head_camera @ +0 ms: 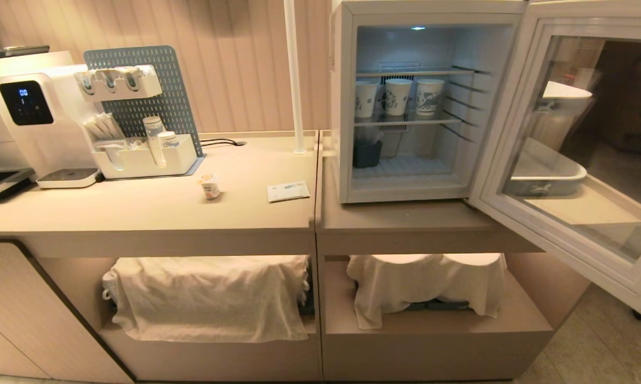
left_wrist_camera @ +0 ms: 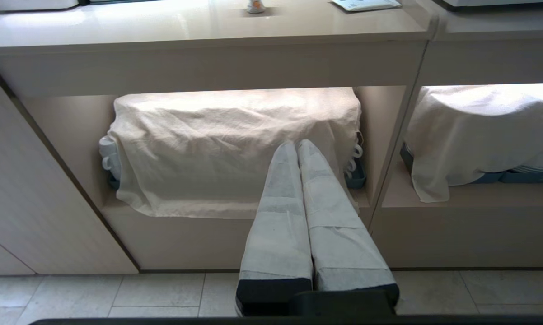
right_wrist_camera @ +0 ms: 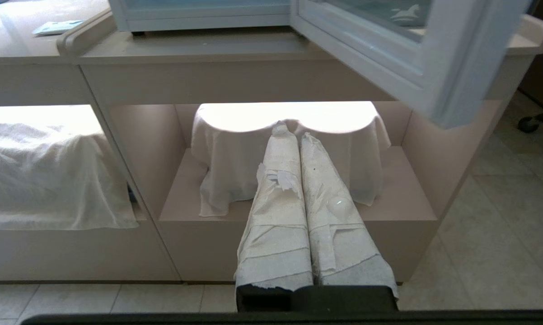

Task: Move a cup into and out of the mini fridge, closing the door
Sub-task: Close the freezer door

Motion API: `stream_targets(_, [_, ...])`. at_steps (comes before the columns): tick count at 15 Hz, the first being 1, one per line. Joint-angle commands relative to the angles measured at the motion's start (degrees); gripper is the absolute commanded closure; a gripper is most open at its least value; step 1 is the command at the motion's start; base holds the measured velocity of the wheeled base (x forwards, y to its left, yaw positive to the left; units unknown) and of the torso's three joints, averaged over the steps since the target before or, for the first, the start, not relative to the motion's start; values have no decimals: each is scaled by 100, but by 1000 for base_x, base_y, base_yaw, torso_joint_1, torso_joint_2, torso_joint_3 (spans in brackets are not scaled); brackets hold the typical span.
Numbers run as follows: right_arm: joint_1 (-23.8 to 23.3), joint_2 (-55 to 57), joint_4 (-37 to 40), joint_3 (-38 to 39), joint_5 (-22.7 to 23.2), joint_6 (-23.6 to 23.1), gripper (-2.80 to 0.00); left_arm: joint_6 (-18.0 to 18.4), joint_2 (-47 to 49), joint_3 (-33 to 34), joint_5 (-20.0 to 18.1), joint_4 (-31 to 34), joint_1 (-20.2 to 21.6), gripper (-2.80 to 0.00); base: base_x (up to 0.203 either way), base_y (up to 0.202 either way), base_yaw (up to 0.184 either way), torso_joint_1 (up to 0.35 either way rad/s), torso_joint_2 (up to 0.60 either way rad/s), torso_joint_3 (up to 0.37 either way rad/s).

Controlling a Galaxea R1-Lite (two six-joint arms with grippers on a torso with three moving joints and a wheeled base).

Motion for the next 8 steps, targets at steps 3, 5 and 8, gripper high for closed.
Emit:
stream_targets(3, [0,7,-3,62,4,-34,0,-5,0,0,4,-10,0,0,0,-193,0,1,4,3])
stream_targets(5, [0,7,-1,62,-5,-26,0,-5,9,0,1,-10,0,0,0,-195,0,3,-1,0])
stream_targets(8, [0,7,-3,62,-5,-8,0,-5,9,0,10,-10,0,0,0,-193,-1,-2,1,1])
